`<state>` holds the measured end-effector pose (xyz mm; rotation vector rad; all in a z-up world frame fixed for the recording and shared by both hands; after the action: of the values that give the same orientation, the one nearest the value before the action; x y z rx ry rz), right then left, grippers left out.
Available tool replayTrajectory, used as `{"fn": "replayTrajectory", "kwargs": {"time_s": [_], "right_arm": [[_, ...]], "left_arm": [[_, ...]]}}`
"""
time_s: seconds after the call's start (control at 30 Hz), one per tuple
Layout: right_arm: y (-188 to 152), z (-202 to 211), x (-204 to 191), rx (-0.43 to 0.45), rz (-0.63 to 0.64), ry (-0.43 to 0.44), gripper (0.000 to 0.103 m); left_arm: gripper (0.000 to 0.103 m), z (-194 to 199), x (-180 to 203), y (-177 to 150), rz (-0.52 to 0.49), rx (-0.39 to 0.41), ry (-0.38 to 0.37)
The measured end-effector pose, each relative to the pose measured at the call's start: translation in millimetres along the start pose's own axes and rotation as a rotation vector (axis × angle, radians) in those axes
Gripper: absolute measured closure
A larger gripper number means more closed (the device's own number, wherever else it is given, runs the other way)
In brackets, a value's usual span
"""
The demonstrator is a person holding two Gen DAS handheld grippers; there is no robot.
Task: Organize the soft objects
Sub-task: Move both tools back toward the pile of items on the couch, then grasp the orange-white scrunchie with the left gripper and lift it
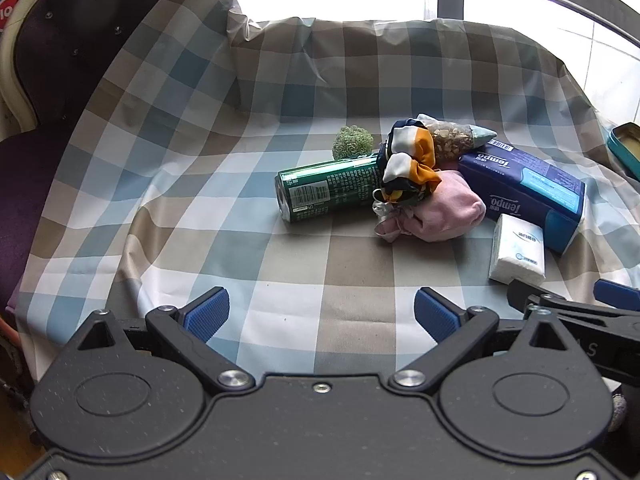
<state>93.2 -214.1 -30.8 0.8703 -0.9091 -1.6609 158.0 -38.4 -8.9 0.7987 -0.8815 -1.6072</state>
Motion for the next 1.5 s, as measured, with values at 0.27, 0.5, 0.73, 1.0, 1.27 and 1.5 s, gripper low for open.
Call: {"fn": "replayTrajectory", "kwargs": {"time_s": [0.27, 0.5, 0.73, 1.0, 1.27, 1.5], "right_arm": [[0.0, -47.5, 2.1, -0.054, -0.029, -0.014, 0.012], [-5.9, -74.6, 6.2, -0.066, -0.040, -0.079, 0.021], [-12.4, -79.6, 1.9, -0.043, 0.028, -0.098, 0.025], [-12.5, -77.6, 3.6, -0.036, 0.028, -0.088, 0.025], [-12.8, -77.5, 3.5, -0.033, 0.025, -0.086, 0.025], [-13.5, -77.0, 1.1, -0.031, 0.039, -0.091, 0.025]], "left_arm": [[0.007, -32.8, 7.2, 17.4, 0.013, -0.023, -0.040], [0.007, -60.6, 21.9, 38.5, -0.026, -0.001, -0.024], [0.007, -90.9, 46.8, 59.2, -0.056, 0.017, -0.049], [0.007, -131.2, 65.5, 79.2, -0.044, 0.008, -0.019], [0.050, -147.8, 67.9, 82.9, -0.044, -0.047, -0.058], [0.063, -115.0, 53.9, 76.9, -0.079, -0.060, -0.106]]}}
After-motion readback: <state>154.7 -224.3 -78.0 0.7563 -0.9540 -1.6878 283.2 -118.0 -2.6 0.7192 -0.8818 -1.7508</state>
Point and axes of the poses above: each gripper's, at about its wrist camera, not at the fingertips, and z roughly against the way its jaws point, x to its right, y to its top, the point moved 1 cm from there along -z, roughly the way its jaws point, and after that the axes turned 13 degrees about x, right-handed, at the moved point
